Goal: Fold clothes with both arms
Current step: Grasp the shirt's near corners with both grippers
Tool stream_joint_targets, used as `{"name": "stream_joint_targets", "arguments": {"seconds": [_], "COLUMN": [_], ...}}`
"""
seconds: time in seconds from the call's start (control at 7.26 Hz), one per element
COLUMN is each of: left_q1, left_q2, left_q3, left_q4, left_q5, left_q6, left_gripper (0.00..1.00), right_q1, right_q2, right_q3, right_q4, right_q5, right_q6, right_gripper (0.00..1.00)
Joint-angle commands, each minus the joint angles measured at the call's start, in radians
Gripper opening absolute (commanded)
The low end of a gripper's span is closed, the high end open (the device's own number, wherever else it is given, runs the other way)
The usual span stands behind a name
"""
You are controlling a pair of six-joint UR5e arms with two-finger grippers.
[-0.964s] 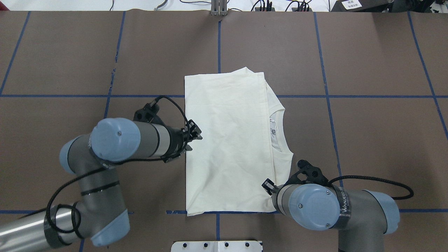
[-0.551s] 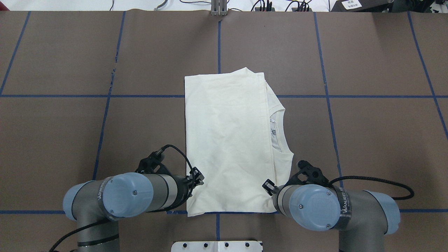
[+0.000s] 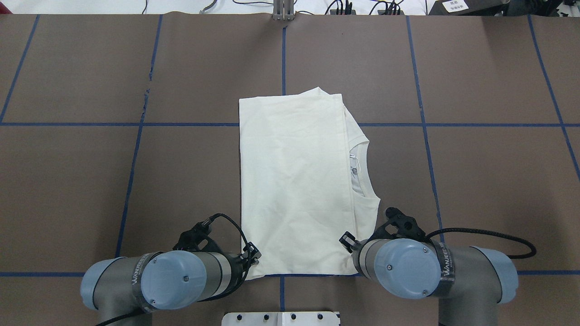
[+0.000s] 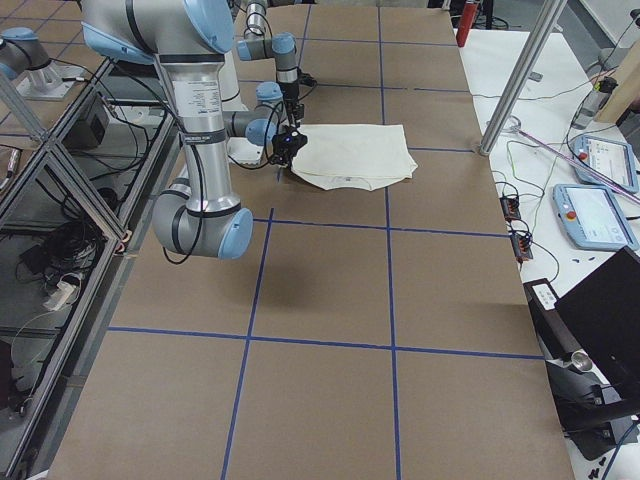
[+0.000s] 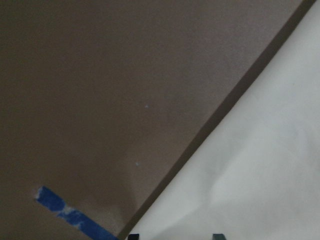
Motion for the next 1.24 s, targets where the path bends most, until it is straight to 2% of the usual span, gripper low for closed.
{"name": "stream_joint_targets", "arguments": {"seconds": [0.0, 0.14, 0.28, 0.41, 0.69, 0.83, 1.1], "left_q1": [0.03, 0.03, 0.03, 0.03, 0.027, 0.021, 0.029], "left_q2": [0.007, 0.005, 0.004, 0.001, 0.002, 0.005, 0.094], "left_q3": [-0.001, -0.003, -0.001, 0.0, -0.004, -0.044, -0.188], "left_q4": [0.007, 0.007, 0.007, 0.005, 0.001, 0.001, 0.004], "left_q5": [0.0, 0.0, 0.0, 0.0, 0.002, 0.002, 0.003], "left_q6": [-0.012, -0.012, -0.014, -0.014, -0.044, -0.044, -0.051], "left_gripper": [0.63, 0.54, 0.33, 0.0, 0.0, 0.0, 0.0], "right_q1": [0.0, 0.0, 0.0, -0.002, -0.002, 0.0, 0.003], "right_q2": [0.001, 0.001, 0.0, 0.0, 0.0, 0.0, -0.005], "right_q3": [-0.001, -0.001, -0.001, -0.001, -0.001, -0.001, 0.01], "right_q4": [-0.002, 0.0, 0.0, 0.0, 0.0, 0.0, 0.0], "right_q5": [0.0, 0.0, -0.002, 0.0, 0.0, 0.0, 0.001], "right_q6": [0.0, 0.0, 0.0, 0.0, 0.0, 0.0, 0.0], "right_gripper": [0.0, 0.0, 0.0, 0.0, 0.0, 0.0, 0.0]}}
